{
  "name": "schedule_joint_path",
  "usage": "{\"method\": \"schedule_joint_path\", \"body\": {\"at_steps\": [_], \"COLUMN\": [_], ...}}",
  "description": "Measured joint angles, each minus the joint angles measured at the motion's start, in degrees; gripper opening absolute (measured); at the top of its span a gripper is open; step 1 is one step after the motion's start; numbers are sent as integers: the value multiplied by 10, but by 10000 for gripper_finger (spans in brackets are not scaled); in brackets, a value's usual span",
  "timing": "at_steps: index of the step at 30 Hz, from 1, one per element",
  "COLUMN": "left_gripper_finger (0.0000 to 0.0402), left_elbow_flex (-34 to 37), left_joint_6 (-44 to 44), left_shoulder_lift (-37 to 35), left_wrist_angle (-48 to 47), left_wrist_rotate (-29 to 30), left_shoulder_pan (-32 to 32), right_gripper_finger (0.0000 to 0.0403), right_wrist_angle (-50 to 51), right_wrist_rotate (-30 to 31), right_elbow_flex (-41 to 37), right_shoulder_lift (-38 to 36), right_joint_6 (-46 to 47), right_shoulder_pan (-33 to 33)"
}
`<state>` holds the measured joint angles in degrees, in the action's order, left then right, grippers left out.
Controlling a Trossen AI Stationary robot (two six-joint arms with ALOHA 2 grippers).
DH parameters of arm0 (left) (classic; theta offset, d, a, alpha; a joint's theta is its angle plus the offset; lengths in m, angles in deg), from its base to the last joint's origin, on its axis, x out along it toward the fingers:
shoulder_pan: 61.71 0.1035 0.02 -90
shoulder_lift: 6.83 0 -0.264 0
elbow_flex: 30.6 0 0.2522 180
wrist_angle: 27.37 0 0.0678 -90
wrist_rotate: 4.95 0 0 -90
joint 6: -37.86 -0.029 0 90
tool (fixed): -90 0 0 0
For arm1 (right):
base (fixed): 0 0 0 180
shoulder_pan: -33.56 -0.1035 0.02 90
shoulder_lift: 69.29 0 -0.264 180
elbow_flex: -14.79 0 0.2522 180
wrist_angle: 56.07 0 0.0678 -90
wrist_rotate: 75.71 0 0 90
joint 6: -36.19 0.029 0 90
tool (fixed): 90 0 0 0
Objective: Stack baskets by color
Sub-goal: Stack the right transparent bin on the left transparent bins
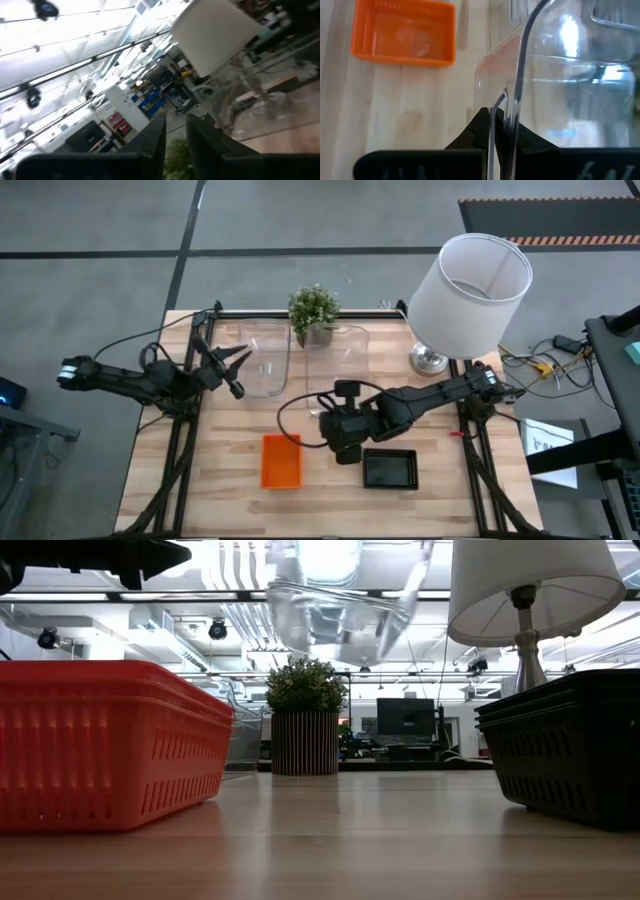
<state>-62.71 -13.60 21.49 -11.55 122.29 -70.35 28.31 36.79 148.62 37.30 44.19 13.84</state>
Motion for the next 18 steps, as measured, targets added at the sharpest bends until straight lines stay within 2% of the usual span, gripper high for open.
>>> {"method": "schedule_joint_path", "body": {"at_steps": [2,9,13,18], "left_gripper_finger": [58,58,58,58], "left_elbow_flex": [0,0,4,21], "left_joint_6": [0,10,16,-1], "left_shoulder_lift": [-11,-61,-85,-117], "left_wrist_angle": [0,-1,3,-2], "left_wrist_rotate": [16,131,141,140], "left_shoulder_pan": [0,0,0,0], "right_gripper_finger": [9,9,9,9], "right_wrist_angle": [-1,7,8,-23], "right_wrist_rotate": [13,16,18,15], "right_elbow_flex": [24,110,150,146], "right_shoulder_lift": [18,79,105,110], "right_joint_6": [-19,-53,-77,-119], "right_shoulder_pan": [2,25,43,66]}}
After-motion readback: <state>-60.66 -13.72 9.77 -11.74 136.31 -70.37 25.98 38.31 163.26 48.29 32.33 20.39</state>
